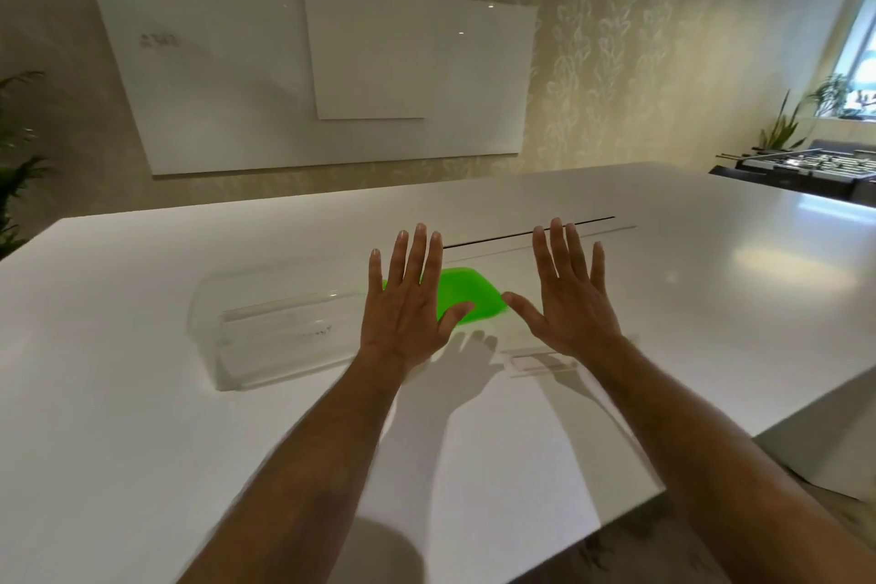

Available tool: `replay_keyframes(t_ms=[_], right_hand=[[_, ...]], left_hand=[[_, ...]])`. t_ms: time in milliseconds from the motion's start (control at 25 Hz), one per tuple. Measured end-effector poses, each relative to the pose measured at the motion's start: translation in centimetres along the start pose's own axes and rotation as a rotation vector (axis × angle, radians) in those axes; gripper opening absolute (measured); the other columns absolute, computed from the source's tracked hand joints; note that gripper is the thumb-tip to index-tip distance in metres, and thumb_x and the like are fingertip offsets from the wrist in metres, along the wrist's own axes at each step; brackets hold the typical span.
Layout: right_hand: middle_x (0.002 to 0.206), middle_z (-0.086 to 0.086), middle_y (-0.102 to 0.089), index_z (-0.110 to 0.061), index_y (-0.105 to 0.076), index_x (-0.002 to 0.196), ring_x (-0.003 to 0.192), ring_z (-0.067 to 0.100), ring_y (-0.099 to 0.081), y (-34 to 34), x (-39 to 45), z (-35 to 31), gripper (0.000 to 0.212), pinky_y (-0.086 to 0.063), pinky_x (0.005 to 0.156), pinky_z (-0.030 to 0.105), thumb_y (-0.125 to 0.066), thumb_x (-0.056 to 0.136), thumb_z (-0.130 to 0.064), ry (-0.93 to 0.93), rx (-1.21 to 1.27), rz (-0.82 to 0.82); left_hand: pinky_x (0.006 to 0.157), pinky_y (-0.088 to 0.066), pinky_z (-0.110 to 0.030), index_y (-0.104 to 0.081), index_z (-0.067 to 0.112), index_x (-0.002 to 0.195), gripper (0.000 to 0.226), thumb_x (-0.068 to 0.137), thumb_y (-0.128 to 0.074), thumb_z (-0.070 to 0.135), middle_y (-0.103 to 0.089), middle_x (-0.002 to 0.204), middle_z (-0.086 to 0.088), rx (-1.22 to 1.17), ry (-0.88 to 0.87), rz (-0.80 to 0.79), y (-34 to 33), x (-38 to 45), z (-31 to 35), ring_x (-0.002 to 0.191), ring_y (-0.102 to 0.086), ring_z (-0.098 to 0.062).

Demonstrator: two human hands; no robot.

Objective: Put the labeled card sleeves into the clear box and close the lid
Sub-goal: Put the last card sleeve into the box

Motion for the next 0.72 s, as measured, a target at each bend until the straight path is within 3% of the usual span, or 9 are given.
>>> replay_keyframes(t_ms=[200,360,440,560,720], right_hand=[[0.164,0.011,0.005,-0.017,0.002,0.156,0.152,0.027,0.002,-0.8,-1.6,4.4,0.089,-0.009,0.121,0.053,-0.029,0.091,-0.068,-0.007,0.133,-0.127],[0.162,0.006,-0.022,-0.020,-0.016,0.155,0.147,0.023,-0.027,-1.6,-2.8,6.7,0.076,-0.030,0.116,0.040,-0.044,0.094,-0.057,0.072,0.203,-0.253],[0.156,0.001,-0.036,-0.023,-0.024,0.153,0.139,0.021,-0.039,-2.1,-3.2,7.7,0.070,-0.038,0.110,0.038,-0.050,0.094,-0.051,0.054,0.190,-0.355],[0.144,0.001,-0.053,-0.027,-0.038,0.146,0.128,0.023,-0.052,-3.1,-3.8,8.4,0.056,-0.044,0.103,0.038,-0.051,0.094,-0.043,0.014,0.114,-0.482],[0.123,0.002,-0.067,-0.028,-0.058,0.128,0.110,0.027,-0.061,-3.1,-3.5,8.3,0.033,-0.050,0.090,0.036,-0.047,0.097,-0.029,-0.020,0.075,-0.451]], left_hand=[[0.121,-0.010,-0.055,-0.007,0.014,0.157,0.092,0.090,-0.032,0.072,-0.005,0.166,-0.009,-0.120,-0.027,-0.064,-1.6,0.3,3.0,0.153,-0.005,-0.029],[0.121,-0.015,-0.042,-0.020,0.017,0.155,0.082,0.092,-0.046,0.062,-0.024,0.162,-0.006,-0.328,-0.090,-0.209,-3.5,0.5,5.3,0.150,-0.018,-0.024],[0.116,-0.024,-0.035,-0.030,0.021,0.152,0.074,0.091,-0.052,0.058,-0.037,0.156,-0.003,-0.464,-0.067,-0.308,-4.3,0.3,6.4,0.144,-0.028,-0.020],[0.107,-0.037,-0.036,-0.045,0.027,0.143,0.060,0.092,-0.053,0.056,-0.054,0.142,0.000,-0.520,0.004,-0.391,-5.2,-0.2,7.7,0.133,-0.043,-0.020],[0.095,-0.047,-0.036,-0.065,0.022,0.123,0.038,0.094,-0.057,0.044,-0.070,0.119,-0.005,-0.509,0.027,-0.387,-5.1,-0.1,8.7,0.116,-0.058,-0.026]])
Point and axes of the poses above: each hand's wrist, its own x-axis towards the middle knuckle, its own y-axis out of the back of the hand, z = x × y, the point moved 6 cm from there along x, towards the middle knuckle
